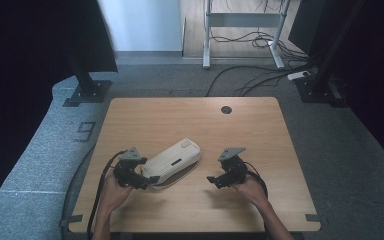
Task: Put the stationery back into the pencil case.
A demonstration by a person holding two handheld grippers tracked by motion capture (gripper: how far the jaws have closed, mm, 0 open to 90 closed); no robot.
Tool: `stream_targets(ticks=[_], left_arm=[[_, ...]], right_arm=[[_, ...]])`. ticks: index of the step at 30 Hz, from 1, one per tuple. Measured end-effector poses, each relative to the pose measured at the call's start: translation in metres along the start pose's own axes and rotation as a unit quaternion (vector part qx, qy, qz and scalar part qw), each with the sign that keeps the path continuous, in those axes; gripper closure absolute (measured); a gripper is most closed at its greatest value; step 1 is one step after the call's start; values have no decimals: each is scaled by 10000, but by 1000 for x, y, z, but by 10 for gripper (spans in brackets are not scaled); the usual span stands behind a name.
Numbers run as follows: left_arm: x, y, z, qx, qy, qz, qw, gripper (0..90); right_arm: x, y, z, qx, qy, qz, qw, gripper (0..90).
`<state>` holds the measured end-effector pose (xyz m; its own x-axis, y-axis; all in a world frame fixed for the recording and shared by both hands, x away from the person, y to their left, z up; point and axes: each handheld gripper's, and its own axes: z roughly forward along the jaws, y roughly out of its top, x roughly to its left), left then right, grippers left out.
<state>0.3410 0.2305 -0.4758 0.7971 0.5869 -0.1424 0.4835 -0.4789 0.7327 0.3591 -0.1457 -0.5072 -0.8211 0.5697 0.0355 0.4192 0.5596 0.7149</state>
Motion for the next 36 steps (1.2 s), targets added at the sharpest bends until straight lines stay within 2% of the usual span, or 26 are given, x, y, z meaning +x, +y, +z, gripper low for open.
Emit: stream_targets(ticks=[7, 14, 18, 26, 36], left_arm=[[8, -9, -19, -87, 323, -79, 9994, 25], [13, -17, -28, -45, 491, -127, 9987, 23], [17, -24, -27, 44, 592, -168, 9981, 22], [27, -41, -21, 204, 586, -282, 9977, 6], [37, -62, -10, 482, 669, -389, 9958, 0]], right_arm=[[-6, -10, -17, -21, -175, 20, 9998, 85], [-15, -24, -30, 22, -306, 140, 9994, 76], [-19, -33, -36, 37, -432, 211, 9988, 60], [-26, -54, -42, 112, -633, 357, 9973, 24], [-31, -75, -45, 1, -781, 599, 9951, 0]])
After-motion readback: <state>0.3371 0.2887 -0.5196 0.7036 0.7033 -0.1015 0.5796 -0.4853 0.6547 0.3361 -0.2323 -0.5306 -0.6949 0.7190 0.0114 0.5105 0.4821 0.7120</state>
